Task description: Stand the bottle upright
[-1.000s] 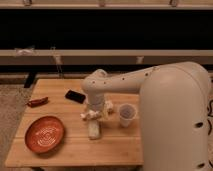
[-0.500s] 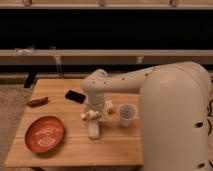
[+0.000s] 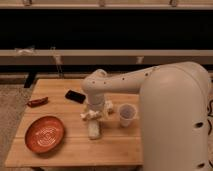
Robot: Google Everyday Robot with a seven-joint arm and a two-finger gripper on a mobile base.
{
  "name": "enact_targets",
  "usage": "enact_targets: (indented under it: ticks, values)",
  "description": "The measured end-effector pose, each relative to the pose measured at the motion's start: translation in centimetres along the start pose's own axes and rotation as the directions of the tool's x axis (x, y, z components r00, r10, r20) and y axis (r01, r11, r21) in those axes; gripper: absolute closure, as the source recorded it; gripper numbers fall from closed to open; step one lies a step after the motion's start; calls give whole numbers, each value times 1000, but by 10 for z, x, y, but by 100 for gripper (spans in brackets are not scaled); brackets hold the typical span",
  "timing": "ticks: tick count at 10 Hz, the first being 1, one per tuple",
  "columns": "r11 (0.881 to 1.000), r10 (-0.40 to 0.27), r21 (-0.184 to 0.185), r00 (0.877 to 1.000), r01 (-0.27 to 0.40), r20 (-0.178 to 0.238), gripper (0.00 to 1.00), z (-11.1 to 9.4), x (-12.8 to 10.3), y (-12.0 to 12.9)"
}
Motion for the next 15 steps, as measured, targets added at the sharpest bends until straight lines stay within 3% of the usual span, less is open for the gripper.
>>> enact_targets:
  ticks: [10,12,15]
  values:
    - [1000,2,-2,1000,-2,-2,20,1,0,0]
    - [999,18,-42,999,-19,-30,20,3,3,-15]
    - [989,51,-135,997,-58,-61,20,8,8,-51]
